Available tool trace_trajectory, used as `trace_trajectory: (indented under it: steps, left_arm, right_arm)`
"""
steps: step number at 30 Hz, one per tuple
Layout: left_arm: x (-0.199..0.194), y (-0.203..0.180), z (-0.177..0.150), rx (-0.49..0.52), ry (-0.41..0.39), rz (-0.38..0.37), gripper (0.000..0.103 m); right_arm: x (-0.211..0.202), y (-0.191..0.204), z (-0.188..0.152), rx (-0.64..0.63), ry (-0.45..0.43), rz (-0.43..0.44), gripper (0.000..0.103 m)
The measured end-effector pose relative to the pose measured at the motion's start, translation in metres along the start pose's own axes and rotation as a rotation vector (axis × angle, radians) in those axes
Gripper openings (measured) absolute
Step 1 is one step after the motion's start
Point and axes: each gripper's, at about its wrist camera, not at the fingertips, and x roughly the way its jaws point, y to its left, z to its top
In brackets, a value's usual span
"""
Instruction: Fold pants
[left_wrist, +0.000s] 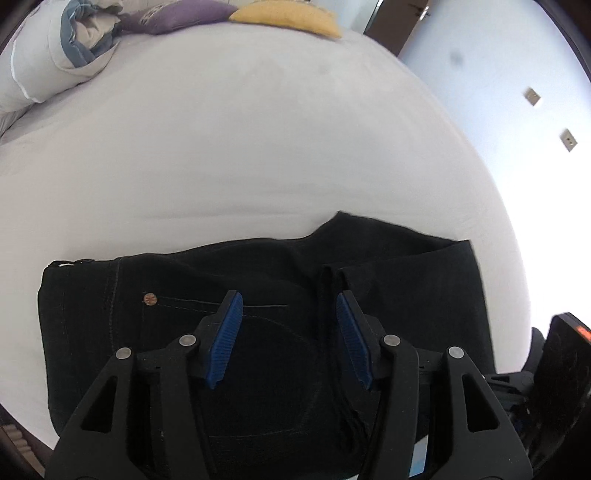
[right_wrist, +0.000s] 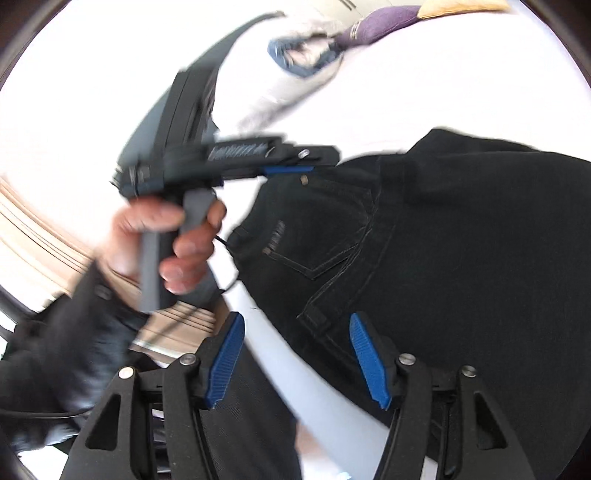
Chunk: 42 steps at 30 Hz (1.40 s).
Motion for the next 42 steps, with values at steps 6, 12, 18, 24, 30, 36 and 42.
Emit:
trace_trajectory:
  steps: [6, 12, 18, 24, 30, 36, 42]
  left_arm:
    - [0.023, -0.064, -0.025, 0.058, 0.004, -0.098, 0.052]
    - [0.059, -0.076, -0.06, 0.074, 0.07, -0.008, 0.051]
    - [0.065, -0.094, -0.078, 0.124, 0.041, 0.092, 0.052]
    - [0.067, -0.092, -0.076, 0.092, 0.039, 0.104, 0.053]
    - [0.071, -0.087, -0.073, 0.073, 0.04, 0.11, 0.053]
    - [0.074, -0.087, -0.071, 0.065, 0.039, 0.107, 0.053]
    - [0.067, -0.085, -0.072, 0.059, 0.033, 0.107, 0.053]
  right_arm:
    - [-0.088, -0.086, 0.015, 0.227, -0.177, 0.013, 0.064]
    - [-0.105, -0.151, 0.054, 0.333, -0.242, 0.129, 0.064]
    - [-0.063, -0.194, 0.051, 0.417, -0.146, 0.076, 0.04]
    - [-0.054, -0.139, -0.016, 0.319, -0.014, 0.106, 0.04]
    - [-0.059, -0.1, -0.076, 0.302, 0.034, 0.142, 0.04]
    - [-0.079, -0.07, -0.08, 0.215, 0.111, 0.132, 0.042]
    - [-0.094, -0.094, -0.011, 0.267, -0.094, 0.187, 0.061]
